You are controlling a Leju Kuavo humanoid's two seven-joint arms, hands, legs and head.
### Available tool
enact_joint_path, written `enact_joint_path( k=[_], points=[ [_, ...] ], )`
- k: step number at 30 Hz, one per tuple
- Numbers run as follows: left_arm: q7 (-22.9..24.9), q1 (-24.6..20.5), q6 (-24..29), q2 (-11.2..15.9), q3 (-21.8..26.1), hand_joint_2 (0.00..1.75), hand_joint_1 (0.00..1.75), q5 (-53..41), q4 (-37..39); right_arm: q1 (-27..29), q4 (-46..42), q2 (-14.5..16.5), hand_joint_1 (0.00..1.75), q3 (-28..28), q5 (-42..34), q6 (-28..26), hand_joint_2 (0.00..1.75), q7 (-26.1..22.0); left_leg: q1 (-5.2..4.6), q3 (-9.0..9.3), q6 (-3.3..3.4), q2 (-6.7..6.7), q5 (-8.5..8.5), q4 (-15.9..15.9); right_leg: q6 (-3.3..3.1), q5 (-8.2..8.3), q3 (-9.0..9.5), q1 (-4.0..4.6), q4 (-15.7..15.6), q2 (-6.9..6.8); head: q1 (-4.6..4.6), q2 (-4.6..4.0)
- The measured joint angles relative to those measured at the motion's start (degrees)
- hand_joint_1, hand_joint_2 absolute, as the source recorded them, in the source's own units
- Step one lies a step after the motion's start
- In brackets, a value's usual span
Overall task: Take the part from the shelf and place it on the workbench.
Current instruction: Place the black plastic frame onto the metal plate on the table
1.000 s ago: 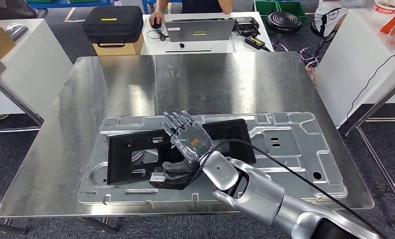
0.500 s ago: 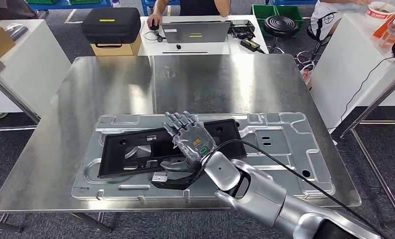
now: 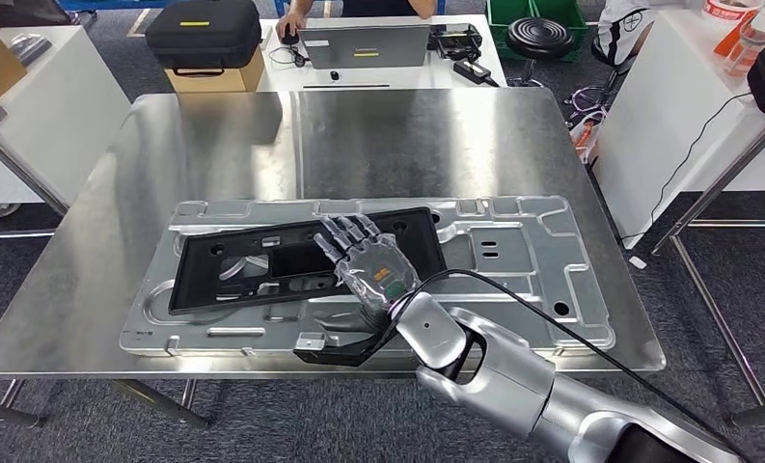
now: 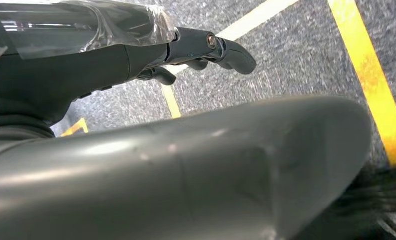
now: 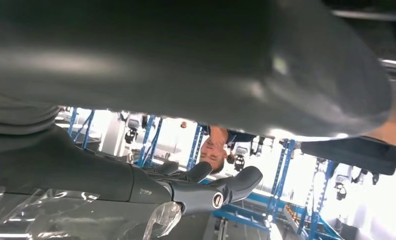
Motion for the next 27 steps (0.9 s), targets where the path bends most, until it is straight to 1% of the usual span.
enact_joint_path(
  k=[1, 3, 4, 5, 6, 7, 8, 9, 10, 11, 12, 13, 14, 15, 16, 17, 18, 19, 20, 21, 22, 24, 25, 26, 27],
  points=[
    [0.0, -0.1, 0.0, 0.0, 0.0, 0.00, 0.00, -0.1, 0.0, 0.0, 0.0, 0.0, 0.00, 0.0, 0.0, 0.0, 0.00, 0.0, -0.43, 0.97, 0.30, 0.01, 0.66, -2.1, 0.22, 0.46, -0.11, -0.04, -0.1, -0.07, 0.00, 0.00],
    [0.0, -0.2, 0.0, 0.0, 0.0, 0.00, 0.00, -0.2, 0.0, -0.1, -0.1, 0.1, 0.00, 0.0, 0.0, 0.0, 0.00, 0.0, -0.89, 0.73, 0.27, 0.02, 1.72, -2.8, 0.84, 1.40, -0.10, -0.31, -0.6, -0.16, -0.01, 0.00],
    [0.0, -0.2, 0.0, 0.0, 0.0, 0.00, 0.00, -0.2, 0.0, -0.1, -0.1, 0.0, 0.00, 0.0, 0.0, 0.0, 0.00, 0.0, -0.81, 0.48, 0.36, 0.07, 2.41, -3.0, 1.17, 1.76, -0.24, -0.43, -0.8, -0.13, -0.07, 0.01],
    [0.1, -0.2, 0.0, 0.0, 0.0, 0.00, 0.00, -0.3, 0.0, -0.1, -0.1, 0.0, 0.00, 0.0, 0.0, 0.0, 0.00, 0.0, -0.70, 0.16, 0.56, 0.14, 3.26, -3.3, 1.43, 1.18, -0.61, -0.47, -0.5, -0.07, -0.06, 0.01],
    [0.1, -0.3, 0.0, -0.1, 0.0, 0.00, 0.00, -0.3, 0.0, -0.1, -0.1, 0.0, 0.00, 0.0, 0.0, 0.0, 0.00, 0.0, -0.53, -0.36, 0.82, 0.21, 4.20, -3.5, 1.65, -0.57, -1.32, -0.49, 0.9, -0.01, -0.05, 0.01],
    [0.1, -0.3, 0.0, -0.1, 0.0, 0.00, 0.00, -0.3, 0.0, -0.1, -0.1, -0.1, 0.00, 0.0, 0.0, 0.0, 0.00, 0.1, -0.36, -1.02, 1.00, 0.29, 5.09, -3.7, 1.83, -3.33, -2.30, -0.51, 3.5, 0.03, 0.00, 0.01],
    [0.1, -0.3, 0.0, -0.1, 0.0, 0.00, 0.00, -0.3, 0.0, -0.1, -0.1, -0.2, 0.00, 0.0, 0.0, 0.0, 0.00, 0.1, -0.35, -1.78, 1.14, 0.30, 5.79, -3.7, 2.01, -6.68, -3.38, -0.53, 7.4, 0.05, 0.07, 0.01],
    [0.1, -0.3, 0.0, -0.1, 0.0, 0.00, 0.00, -0.3, 0.0, 0.0, -0.1, -0.3, 0.00, 0.0, -0.1, 0.0, 0.00, 0.1, -0.33, -2.61, 1.18, 0.33, 6.43, -3.7, 2.22, -9.36, -4.25, -0.58, 11.5, 0.03, 0.13, 0.01],
    [0.1, -0.3, 0.0, -0.1, 0.0, 0.00, 0.00, -0.3, 0.0, 0.0, -0.1, -0.3, 0.00, 0.0, -0.1, 0.0, 0.00, 0.1, -0.33, -3.42, 1.14, 0.35, 7.02, -3.6, 2.39, -10.83, -4.57, -0.59, 14.8, 0.02, 0.15, 0.01],
    [0.1, -0.2, 0.0, -0.1, 0.0, 0.00, 0.00, -0.3, 0.0, 0.0, -0.1, -0.4, 0.00, 0.0, -0.1, 0.0, 0.00, 0.1, -0.32, -4.22, 1.08, 0.36, 7.61, -3.6, 2.50, -11.06, -3.99, -0.59, 16.4, 0.01, 0.16, 0.01],
    [0.1, -0.2, 0.0, -0.2, 0.0, 0.00, 0.00, -0.3, 0.0, 0.0, -0.1, -0.4, 0.00, 0.0, -0.1, 0.0, 0.00, 0.1, -0.31, -4.96, 0.98, 0.37, 8.17, -3.5, 2.52, -10.25, -2.29, -0.59, 15.8, 0.01, 0.17, 0.01],
    [0.1, -0.2, 0.0, -0.2, 0.0, 0.00, 0.00, -0.3, 0.0, 0.0, -0.1, -0.5, 0.00, 0.0, -0.1, 0.0, 0.00, 0.1, -0.30, -5.61, 0.85, 0.37, 8.68, -3.5, 2.47, -9.06, 0.47, -0.59, 13.0, -0.01, 0.18, 0.01],
    [0.1, -0.2, 0.0, -0.2, 0.0, 0.00, 0.00, -0.3, 0.0, 0.0, -0.1, -0.5, 0.00, 0.0, -0.1, 0.0, 0.00, 0.1, -0.31, -6.12, 0.66, 0.35, 9.12, -3.4, 2.35, -8.29, 3.92, -0.59, 8.7, -0.03, 0.19, 0.01],
    [0.2, -0.2, 0.0, -0.2, 0.0, 0.00, 0.00, -0.3, 0.0, 0.0, -0.1, -0.5, 0.00, 0.0, -0.1, 0.0, 0.00, 0.1, -0.37, -6.53, 0.43, 0.34, 9.50, -3.3, 2.10, -8.06, 7.10, -0.49, 4.3, -0.02, 0.15, 0.01],
    [0.3, -0.2, 0.0, -0.2, 0.0, 0.00, 0.00, -0.3, 0.0, 0.0, -0.1, -0.5, 0.00, 0.0, -0.1, 0.0, 0.00, 0.2, -0.44, -6.76, 0.13, 0.32, 9.90, -3.2, 1.74, -8.10, 9.30, -0.39, 1.0, 0.00, 0.13, 0.01],
    [0.4, -0.2, 0.0, -0.2, 0.0, 0.00, 0.00, -0.4, 0.0, 0.1, -0.1, -0.5, 0.00, -0.1, -0.1, 0.0, 0.00, 0.2, -0.44, -6.91, -0.21, 0.32, 10.30, -3.2, 1.33, -8.34, 10.46, -0.22, -0.9, 0.06, 0.11, 0.01],
    [0.5, -0.2, 0.0, -0.2, 0.0, 0.00, 0.00, -0.4, 0.0, 0.1, -0.1, -0.5, 0.00, -0.1, -0.1, 0.1, 0.00, 0.3, -0.45, -7.02, -0.58, 0.32, 10.71, -3.2, 0.85, -8.23, 10.63, -0.04, -1.6, 0.11, 0.11, 0.01],
    [0.6, -0.1, 0.0, -0.2, 0.0, 0.00, 0.00, -0.5, 0.0, 0.1, -0.1, -0.6, 0.00, -0.1, -0.1, 0.1, 0.00, 0.4, -0.37, -7.16, -0.94, 0.31, 10.98, -3.3, 0.35, -7.80, 10.32, -0.09, -1.6, 0.11, 0.14, 0.01],
    [0.7, 0.0, 0.0, -0.2, 0.0, 0.00, 0.00, -0.5, 0.0, 0.1, -0.1, -0.6, 0.00, -0.1, -0.1, 0.2, 0.00, 0.4, -0.26, -7.50, -1.34, 0.30, 10.57, -2.9, -0.09, -7.37, 9.98, -0.15, -1.7, 0.08, 0.15, 0.01],
    [0.8, 0.1, -0.1, -0.2, 0.0, 0.00, 0.00, -0.5, 0.0, 0.1, -0.1, -0.6, 0.00, -0.1, -0.1, 0.3, 0.00, 0.5, -0.15, -8.09, -1.79, 0.29, 9.23, -1.7, -0.57, -6.81, 9.51, -0.29, -1.8, 0.03, 0.13, 0.01],
    [0.9, 0.2, -0.1, -0.2, 0.0, 0.00, 0.00, -0.6, 0.0, 0.1, -0.1, -0.6, 0.00, -0.1, -0.1, 0.3, 0.00, 0.5, 0.05, -9.03, -2.26, 0.29, 6.90, 0.7, -0.92, -6.21, 8.91, -0.44, -1.9, -0.02, 0.09, 0.01],
    [0.9, 0.3, -0.1, -0.3, 0.0, 0.00, 0.00, -0.6, 0.0, 0.1, -0.1, -0.7, 0.00, -0.1, -0.1, 0.5, 0.00, 0.8, 0.50, -11.44, -3.16, 0.30, 1.23, 8.5, -1.21, -5.06, 7.45, -0.49, -1.9, -0.04, 0.04, 0.01],
    [0.9, 0.3, -0.2, -0.3, 0.0, 0.00, 0.00, -0.7, 0.0, 0.2, -0.1, -0.8, 0.00, -0.1, -0.1, 0.5, 0.00, 0.9, 0.70, -12.28, -3.46, 0.30, -0.50, 12.2, -1.17, -4.45, 6.65, -0.49, -1.8, -0.05, 0.03, 0.01],
    [0.9, 0.3, -0.2, -0.3, 0.0, 0.00, 0.00, -0.7, 0.0, 0.3, -0.1, -0.9, 0.00, -0.1, -0.1, 0.6, 0.00, 1.0, 0.85, -12.32, -3.65, 0.31, -0.88, 14.4, -1.10, -3.84, 5.83, -0.49, -1.8, -0.06, 0.03, 0.01],
    [0.9, 0.3, -0.2, -0.3, -0.1, 0.00, 0.00, -0.8, 0.0, 0.5, -0.1, -1.0, 0.00, -0.1, -0.1, 0.6, 0.00, 1.2, 0.96, -11.31, -3.72, 0.31, -0.08, 14.5, -0.99, -3.25, 5.05, -0.50, -1.8, -0.06, 0.03, 0.01]
  ],
)
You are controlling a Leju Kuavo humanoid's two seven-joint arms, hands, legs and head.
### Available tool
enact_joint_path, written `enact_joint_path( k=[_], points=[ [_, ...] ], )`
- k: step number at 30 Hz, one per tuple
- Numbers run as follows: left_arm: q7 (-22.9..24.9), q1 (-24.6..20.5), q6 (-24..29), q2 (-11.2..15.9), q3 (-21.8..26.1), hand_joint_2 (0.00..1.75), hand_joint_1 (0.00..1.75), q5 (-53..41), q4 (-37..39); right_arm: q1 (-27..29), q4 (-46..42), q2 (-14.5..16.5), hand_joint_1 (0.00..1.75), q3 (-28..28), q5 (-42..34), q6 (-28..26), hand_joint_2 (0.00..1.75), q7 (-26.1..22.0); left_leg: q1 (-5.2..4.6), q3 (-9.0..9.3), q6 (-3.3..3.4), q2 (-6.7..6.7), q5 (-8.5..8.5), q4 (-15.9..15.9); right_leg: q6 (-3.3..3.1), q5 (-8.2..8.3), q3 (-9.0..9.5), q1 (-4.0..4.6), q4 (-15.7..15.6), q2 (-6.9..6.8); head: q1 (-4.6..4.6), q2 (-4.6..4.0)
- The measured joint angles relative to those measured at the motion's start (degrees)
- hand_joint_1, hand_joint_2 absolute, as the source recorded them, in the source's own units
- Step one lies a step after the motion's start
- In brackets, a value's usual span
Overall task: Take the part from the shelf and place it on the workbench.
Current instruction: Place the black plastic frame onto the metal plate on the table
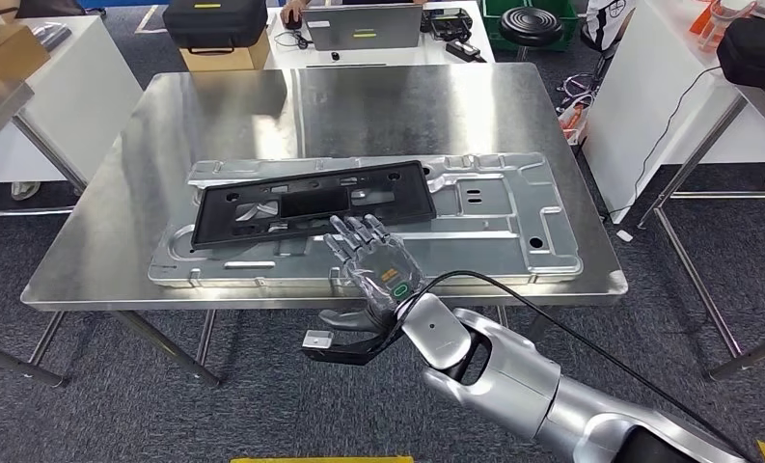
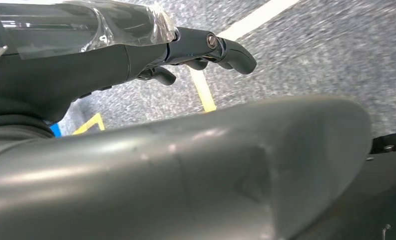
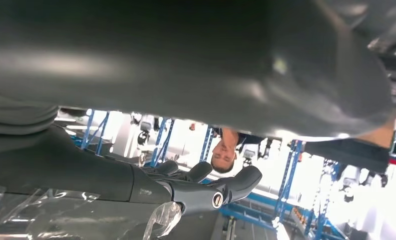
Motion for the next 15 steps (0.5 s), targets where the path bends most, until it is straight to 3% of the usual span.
enact_joint_path(
  k=[2, 4, 5, 7, 8, 9, 11, 13, 14, 15],
  points=[
    [0.0, -0.1, 0.0, 0.0, 0.0, 0.00, 0.00, -0.1, 0.0, 0.2, 0.0, -0.2, 0.00, 0.0, 0.0, 0.0, 0.00, 0.1, 0.09, 5.13, 0.14, -0.01, 2.80, -6.2, 0.35, 1.12, -1.32, -0.01, 0.0, 0.04, 0.00, 0.00],
    [0.0, -0.4, 0.0, 0.0, 0.0, 0.00, 0.00, -0.2, 0.0, 0.2, -0.2, -0.4, 0.00, -0.1, 0.0, 0.0, 0.00, 0.2, -0.17, 11.03, 0.78, -0.09, 3.43, -14.9, 0.93, 2.14, -2.09, 0.10, 0.0, 0.05, 0.05, 0.00],
    [0.0, -0.6, 0.0, 0.0, 0.0, 0.00, 0.00, -0.3, 0.0, 0.2, -0.3, -0.4, 0.00, -0.2, 0.0, 0.0, 0.00, 0.2, -0.38, 12.63, 1.17, -0.14, 3.26, -17.6, 1.27, 2.65, -2.25, 0.12, -0.1, 0.04, 0.10, 0.00],
    [0.0, -0.7, 0.0, 0.0, 0.0, 0.00, 0.00, -0.3, 0.0, 0.2, -0.5, -0.5, 0.00, -0.3, 0.0, 0.0, 0.00, 0.2, -0.68, 12.68, 2.04, -0.20, 3.58, -18.8, 2.03, 3.75, -2.45, 0.08, -0.5, 0.04, 0.18, 0.00],
    [0.0, -0.7, 0.0, 0.0, 0.0, 0.00, 0.00, -0.3, 0.0, 0.2, -0.5, -0.6, 0.00, -0.3, 0.0, 0.0, 0.00, 0.2, -0.66, 12.30, 2.47, -0.13, 4.10, -19.0, 2.35, 3.69, -2.72, -0.02, -0.4, 0.08, 0.16, 0.00],
    [0.0, -0.7, 0.0, -0.1, 0.0, 0.00, 0.00, -0.3, 0.0, 0.3, -0.5, -0.7, 0.00, -0.3, -0.2, 0.0, 0.00, 0.3, -0.58, 11.81, 3.02, -0.06, 4.70, -19.0, 2.65, 2.64, -3.26, -0.08, 0.4, 0.11, 0.20, 0.00],
    [0.0, -0.7, 0.0, -0.2, 0.0, 0.00, 0.00, -0.1, 0.0, 0.7, -0.5, -1.0, 0.00, -0.4, -1.4, -0.2, 0.00, 1.0, -0.45, 10.53, 3.86, 0.09, 6.07, -19.2, 3.03, -2.69, -5.25, -0.23, 5.7, 0.14, 0.32, 0.00],
    [-0.1, -0.6, 0.0, -0.3, 0.0, 0.00, 0.00, 0.3, 0.0, 2.0, -0.5, -1.3, 0.00, -1.1, -4.1, -2.1, 0.00, 2.0, -0.56, 8.92, 4.20, 0.09, 7.35, -19.2, 3.30, -7.94, -7.40, -0.21, 14.2, 0.14, 0.42, 0.00],
    [-0.1, -0.6, 0.0, -0.4, 0.0, 0.00, 0.00, 0.4, 0.0, 3.1, -0.3, -1.5, 0.00, -1.6, -5.7, -4.0, 0.00, 2.4, -0.64, 8.14, 4.23, 0.08, 7.98, -19.1, 3.37, -8.62, -7.66, -0.19, 17.1, 0.14, 0.43, 0.00],
    [-0.2, -0.5, 0.1, -0.4, 0.0, 0.00, 0.00, 0.5, 0.0, 4.4, 0.1, -1.8, 0.00, -2.3, -7.5, -6.3, 0.00, 2.7, -0.70, 7.36, 4.23, 0.06, 8.58, -19.1, 3.36, -8.06, -7.02, -0.18, 18.2, 0.14, 0.44, 0.00]
  ],
)
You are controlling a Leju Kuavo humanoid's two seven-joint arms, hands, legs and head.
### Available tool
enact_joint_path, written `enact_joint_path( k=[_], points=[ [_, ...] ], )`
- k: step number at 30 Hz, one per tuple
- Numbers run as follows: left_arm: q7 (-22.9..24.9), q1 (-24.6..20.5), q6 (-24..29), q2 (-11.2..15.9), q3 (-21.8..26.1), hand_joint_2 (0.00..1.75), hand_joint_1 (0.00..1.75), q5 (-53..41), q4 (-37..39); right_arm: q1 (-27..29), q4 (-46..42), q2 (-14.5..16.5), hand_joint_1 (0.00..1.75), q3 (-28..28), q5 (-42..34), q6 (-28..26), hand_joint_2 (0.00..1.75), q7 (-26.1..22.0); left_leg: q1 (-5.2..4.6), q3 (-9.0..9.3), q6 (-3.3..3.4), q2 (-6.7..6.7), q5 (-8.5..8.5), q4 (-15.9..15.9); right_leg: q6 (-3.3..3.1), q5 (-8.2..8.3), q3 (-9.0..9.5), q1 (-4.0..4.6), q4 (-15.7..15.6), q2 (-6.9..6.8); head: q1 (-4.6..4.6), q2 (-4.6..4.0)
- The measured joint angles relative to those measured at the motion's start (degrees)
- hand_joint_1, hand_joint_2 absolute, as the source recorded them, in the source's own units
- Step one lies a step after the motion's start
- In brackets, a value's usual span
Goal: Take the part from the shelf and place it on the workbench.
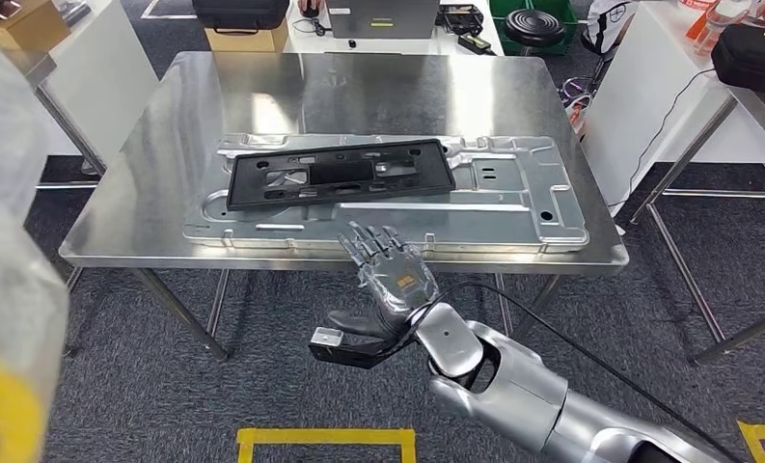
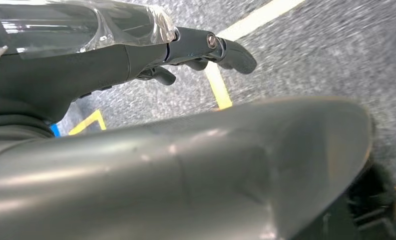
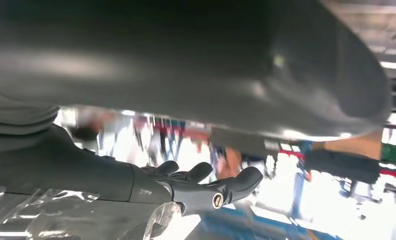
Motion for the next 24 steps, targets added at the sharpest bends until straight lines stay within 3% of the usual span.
enact_joint_path(
  k=[1, 3, 5, 6, 8, 9, 11, 13, 14, 15, 16, 18, 20, 21, 23, 24],
  points=[
    [0.0, 0.1, 0.1, -0.1, 0.0, 0.00, 0.00, 0.0, 0.0, 1.5, 0.5, -0.3, 0.00, -0.9, -1.9, -2.6, 0.00, 0.1, -0.05, -0.72, -0.04, -0.04, 0.55, 0.0, -0.11, 1.46, 1.79, 0.02, -1.3, 0.00, 0.01, 0.00],
    [0.0, 0.4, 0.2, -0.1, 0.0, 0.00, 0.00, 0.2, 0.0, 4.6, 2.1, -0.7, 0.00, -3.3, -6.3, -7.8, 0.00, 0.0, -0.19, -1.85, -0.32, -0.12, 1.48, 0.2, -0.59, 3.56, 8.21, 0.18, -9.3, -0.03, 0.04, 0.00],
    [-0.1, 0.7, 0.3, -0.2, 0.0, 0.00, 0.00, 0.7, 0.0, 8.0, 4.6, -1.0, 0.00, -6.2, -11.6, -12.3, 0.00, -1.1, -0.35, -2.44, -0.85, -0.13, 2.35, 0.4, -1.18, 3.18, 13.64, 0.50, -17.4, -0.10, 0.07, 0.00],
    [-0.1, 0.9, 0.3, -0.2, 0.0, 0.00, 0.00, 1.1, 0.0, 9.9, 6.2, -1.1, 0.00, -7.7, -14.5, -14.2, 0.00, -2.1, -0.35, -2.59, -1.15, -0.13, 2.77, 0.3, -1.42, 2.77, 14.70, 0.68, -19.3, -0.14, 0.12, 0.00],
    [0.1, 1.2, 0.5, -0.2, 0.1, 0.00, 0.00, 1.9, 0.0, 14.0, 10.5, -1.2, 0.00, -10.5, -20.3, -17.8, 0.00, -4.7, -0.24, -2.82, -1.77, -0.17, 3.38, 0.3, -2.10, 3.34, 14.43, 0.64, -19.9, -0.36, 0.23, 0.00],
    [0.2, 1.3, 0.5, -0.2, 0.1, 0.00, 0.00, 2.2, 0.0, 15.8, 13.1, -1.2, 0.00, -11.8, -22.8, -19.2, 0.00, -6.1, -0.16, -3.24, -2.13, -0.18, 2.64, 0.9, -2.45, 3.81, 14.01, 0.51, -20.0, -0.52, 0.27, 0.00],
    [0.4, 1.6, 0.7, -0.2, 0.2, 0.00, 0.00, 2.8, 0.0, 18.8, 18.3, -0.9, 0.00, -14.4, -26.8, -21.2, 0.00, -8.3, 0.18, -5.00, -2.86, -0.16, -1.81, 5.2, -3.09, 5.01, 12.81, 0.20, -20.1, -0.80, 0.32, 0.00],
    [0.7, 1.6, 1.0, -0.2, 0.4, 0.00, 0.00, 3.2, 0.0, 21.4, 24.4, -0.4, 0.00, -17.1, -31.2, -22.2, 0.00, -9.8, 0.52, -7.24, -3.52, -0.15, -7.27, 13.2, -3.24, 6.09, 11.40, 0.20, -20.1, -0.98, 0.31, 0.00],
    [0.9, 1.7, 1.1, -0.2, 0.6, 0.00, 0.00, 3.4, 0.0, 22.9, 27.5, -0.2, 0.00, -18.4, -33.8, -22.4, 0.00, -10.3, 0.66, -7.69, -3.75, -0.15, -8.47, 16.4, -3.19, 6.56, 10.73, 0.20, -20.1, -1.19, 0.31, 0.00],
    [1.1, 1.7, 1.1, -0.2, 0.8, 0.00, 0.00, 3.7, 0.0, 24.3, 30.4, 0.0, 0.00, -19.6, -36.5, -22.3, 0.00, -10.5, 0.77, -7.23, -3.92, -0.15, -8.38, 17.9, -3.07, 7.03, 10.07, 0.19, -20.0, -1.42, 0.32, 0.00],
    [1.3, 1.7, 1.2, -0.2, 0.9, 0.00, 0.00, 3.9, 0.0, 25.7, 33.0, 0.1, 0.00, -20.7, -38.9, -22.1, 0.00, -10.7, 0.87, -5.78, -4.00, -0.15, -7.29, 17.2, -2.93, 7.47, 9.42, 0.17, -20.0, -1.61, 0.32, 0.00],
    [1.4, 1.7, 1.2, -0.2, 1.2, 0.00, 0.00, 4.2, 0.0, 27.8, 37.9, 0.4, 0.00, -22.8, -43.6, -21.2, 0.87, -10.8, 0.98, 0.07, -3.81, -0.21, -4.81, 9.8, -2.51, 8.42, 8.21, 0.15, -19.9, -1.61, 0.33, 0.00],
    [1.4, 1.6, 1.3, -0.2, 1.3, 0.00, 0.00, 4.2, 0.0, 29.8, 42.3, 0.8, 0.00, -25.1, -47.9, -20.3, 1.75, -10.5, 0.73, 5.51, -3.11, -0.33, -4.58, 1.5, -1.87, 9.38, 7.47, 0.21, -19.9, -1.49, 0.37, 0.00],
    [1.5, 1.5, 1.3, -0.2, 1.3, 0.00, 0.00, 4.2, 0.0, 30.7, 44.2, 1.0, 0.00, -26.2, -49.8, -19.9, 1.31, -10.2, 0.52, 6.69, -2.78, -0.36, -4.95, -0.6, -1.53, 9.82, 7.31, 0.21, -19.9, -1.47, 0.38, 0.00],
    [1.8, 1.6, 1.2, -0.2, 1.4, 0.00, 0.00, 4.2, 0.0, 32.2, 47.5, 1.3, 0.00, -28.1, -52.7, -18.9, 0.44, -9.3, 0.34, 6.34, -2.06, -0.27, -4.81, -1.3, -0.85, 10.46, 7.05, 0.05, -20.0, -1.36, 0.40, 0.00],
    [1.9, 1.7, 1.2, -0.2, 1.4, 0.00, 0.00, 4.2, 0.0, 32.8, 49.1, 1.4, 0.00, -29.0, -54.1, -18.2, 0.00, -8.3, 0.36, 5.95, -1.62, -0.20, -4.52, -1.4, -0.58, 10.01, 6.72, -0.07, -19.6, -1.18, 0.41, 0.00]
  ],
)
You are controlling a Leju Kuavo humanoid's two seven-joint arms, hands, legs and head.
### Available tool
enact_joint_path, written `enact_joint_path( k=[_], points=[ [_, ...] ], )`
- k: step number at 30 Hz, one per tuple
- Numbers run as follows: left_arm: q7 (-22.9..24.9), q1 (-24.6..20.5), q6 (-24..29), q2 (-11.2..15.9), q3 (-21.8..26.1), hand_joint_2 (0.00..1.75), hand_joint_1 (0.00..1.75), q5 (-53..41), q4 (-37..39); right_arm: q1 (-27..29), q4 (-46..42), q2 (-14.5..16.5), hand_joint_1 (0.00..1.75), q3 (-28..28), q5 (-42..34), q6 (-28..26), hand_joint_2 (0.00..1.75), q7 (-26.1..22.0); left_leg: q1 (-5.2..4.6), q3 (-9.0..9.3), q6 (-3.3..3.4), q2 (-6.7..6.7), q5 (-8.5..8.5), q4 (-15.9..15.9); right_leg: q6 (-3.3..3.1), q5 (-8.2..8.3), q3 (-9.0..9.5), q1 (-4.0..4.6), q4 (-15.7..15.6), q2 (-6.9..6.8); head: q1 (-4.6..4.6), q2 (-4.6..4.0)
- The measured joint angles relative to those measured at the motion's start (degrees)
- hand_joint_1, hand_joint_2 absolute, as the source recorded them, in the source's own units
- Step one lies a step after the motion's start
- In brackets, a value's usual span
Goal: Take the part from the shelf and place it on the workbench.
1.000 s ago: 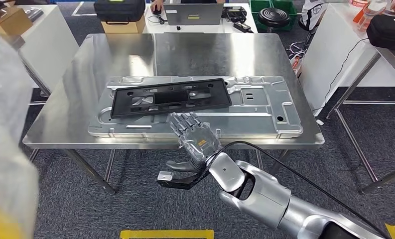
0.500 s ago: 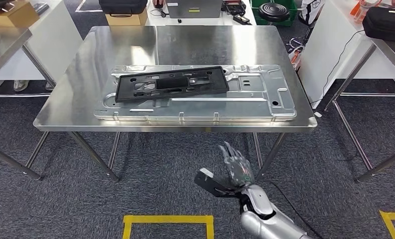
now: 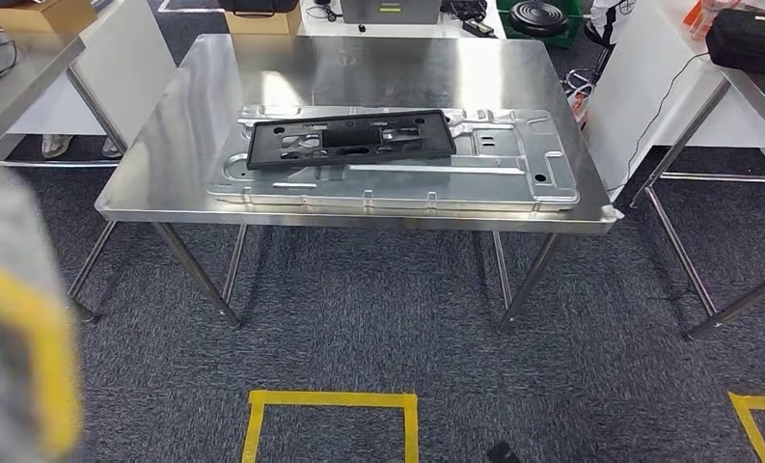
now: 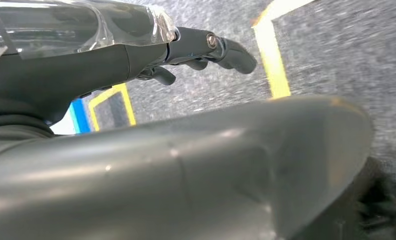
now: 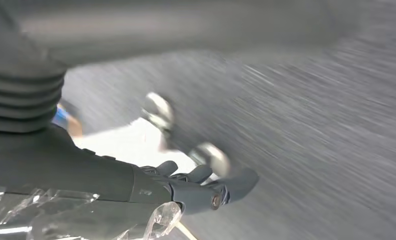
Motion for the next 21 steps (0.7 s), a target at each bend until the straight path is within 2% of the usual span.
enact_joint_path(
  k=[1, 2, 4, 5, 6, 7, 8, 10, 11, 12, 14, 15, 17, 19, 21],
  points=[
    [0.2, 0.0, 0.0, 0.0, 0.0, 0.00, 0.00, -0.1, 0.0, 0.5, 1.5, 0.2, 0.00, -1.0, -1.3, 0.7, 0.00, 1.1, 0.05, -0.45, 0.55, 0.07, 0.40, -0.1, 0.21, -1.49, -0.63, -0.09, 1.3, 0.16, 0.05, 0.00],
    [0.4, 0.0, -0.1, 0.0, 0.0, 0.00, 0.00, -0.1, 0.0, 0.8, 2.8, 0.5, 0.00, -1.9, -2.4, 1.3, 0.00, 2.3, 0.08, -0.90, 1.06, 0.15, 0.88, -0.1, 0.37, -3.96, -1.63, -0.18, 3.9, 0.31, 0.11, 0.00],
    [1.0, -0.1, -0.2, 0.0, 0.0, 0.00, 0.00, -0.1, 0.0, 1.2, 5.1, 1.0, 0.00, -3.8, -3.9, 2.1, 0.00, 3.9, -0.16, -1.96, 1.63, 0.41, 1.82, -0.1, 0.64, -9.71, -4.16, -0.25, 12.0, 0.47, 0.22, 0.00],
    [1.2, -0.1, -0.2, 0.0, 0.0, 0.00, 0.00, 0.0, 0.0, 1.3, 6.1, 1.3, 0.00, -4.6, -4.4, 2.3, 0.00, 4.4, -0.28, -2.49, 1.72, 0.63, 2.25, -0.1, 0.77, -11.22, -5.02, -0.27, 15.7, 0.50, 0.23, 0.00],
    [1.3, 0.0, -0.2, 0.0, 0.0, 0.00, 0.00, 0.1, 0.0, 1.4, 7.0, 1.6, 0.00, -5.3, -4.9, 2.6, 0.00, 4.7, -0.38, -2.97, 1.72, 0.89, 2.63, 0.0, 0.87, -11.35, -5.10, -0.27, 17.9, 0.53, 0.24, 0.00],
    [1.4, 0.0, -0.2, 0.0, 0.0, 0.00, 0.00, 0.2, 0.0, 1.5, 7.8, 1.8, 0.00, -6.0, -5.4, 2.7, 0.00, 4.8, -0.43, -3.41, 1.65, 1.18, 2.95, 0.1, 0.90, -10.30, -4.01, -0.28, 17.7, 0.49, 0.26, 0.00],
    [1.4, 0.0, -0.2, 0.0, 0.0, 0.00, 0.00, 0.3, 0.0, 1.6, 8.4, 2.1, 0.00, -6.6, -6.0, 2.9, 0.00, 4.8, -0.43, -3.68, 1.52, 1.52, 3.18, 0.2, 0.90, -8.71, -1.69, -0.28, 15.0, 0.27, 0.27, 0.00],
    [1.4, 0.0, -0.4, 0.0, 0.0, 0.00, 0.00, 0.2, 0.0, 1.5, 9.4, 2.9, 0.00, -7.8, -7.1, 2.9, 0.00, 4.5, -0.54, -4.00, 1.15, 2.33, 3.41, 0.6, 0.77, -6.60, 4.63, -0.09, 5.8, -1.17, 0.35, 0.00],
    [1.4, 0.0, -0.4, 0.0, 0.0, 0.00, 0.00, 0.2, 0.0, 1.4, 9.8, 3.2, 0.00, -8.4, -7.5, 2.8, 0.00, 4.4, -0.66, -4.11, 0.87, 2.81, 3.51, 0.9, 0.58, -6.37, 6.78, 0.09, 2.3, -1.78, 0.36, 0.00],
    [1.4, 0.0, -0.3, 0.0, 0.0, 0.00, 0.00, 0.2, 0.0, 1.3, 10.2, 3.6, 0.00, -9.0, -7.9, 2.8, 0.00, 4.2, -0.77, -4.27, 0.60, 3.32, 3.60, 1.1, 0.32, -6.54, 7.80, 0.28, 0.3, -2.06, 0.39, 0.00],
    [1.4, -0.1, 0.0, 0.0, 0.0, 0.00, 0.00, 0.3, 0.0, 1.4, 11.0, 4.2, 0.00, -10.0, -8.4, 2.8, 0.00, 4.1, -0.83, -4.47, 0.02, 4.23, 3.81, 1.4, -0.49, -6.58, 7.46, 0.38, -0.3, -1.31, 0.38, 0.00],
    [1.4, -0.1, 0.1, 0.0, 0.0, 0.00, 0.00, 0.4, 0.0, 1.4, 11.3, 4.5, 0.00, -10.4, -8.5, 2.9, 0.00, 4.0, -0.70, -4.65, -0.29, 4.23, 3.47, 1.8, -0.94, -6.43, 7.26, 0.30, -0.4, -0.90, 0.40, 0.00],
    [1.4, -0.1, 0.7, 0.0, 0.1, 0.00, 0.00, 0.7, 0.0, 1.5, 11.9, 5.0, 0.00, -11.1, -8.7, 3.0, 0.00, 4.1, -0.46, -6.07, -1.02, 3.07, 0.74, 5.3, -1.82, -5.89, 6.87, 0.11, -0.5, -0.26, 0.36, 0.00],
    [1.3, -0.1, 1.1, 0.0, 0.1, 0.00, 0.00, 0.9, 0.0, 1.5, 12.2, 5.2, 0.00, -11.5, -8.8, 3.0, 0.00, 4.1, -0.30, -7.63, -1.44, 1.91, -2.05, 9.1, -2.22, -5.61, 6.58, 0.07, -0.5, 0.10, 0.31, 0.00],
    [1.3, -0.1, 1.1, 0.0, 0.1, 0.00, 0.00, 1.0, 0.0, 1.5, 12.3, 5.3, 0.00, -11.6, -8.8, 3.0, 0.00, 4.1, -0.27, -8.06, -1.50, 1.78, -2.67, 10.2, -2.28, -5.56, 6.51, 0.08, -0.5, 0.18, 0.31, 0.00]
  ],
)
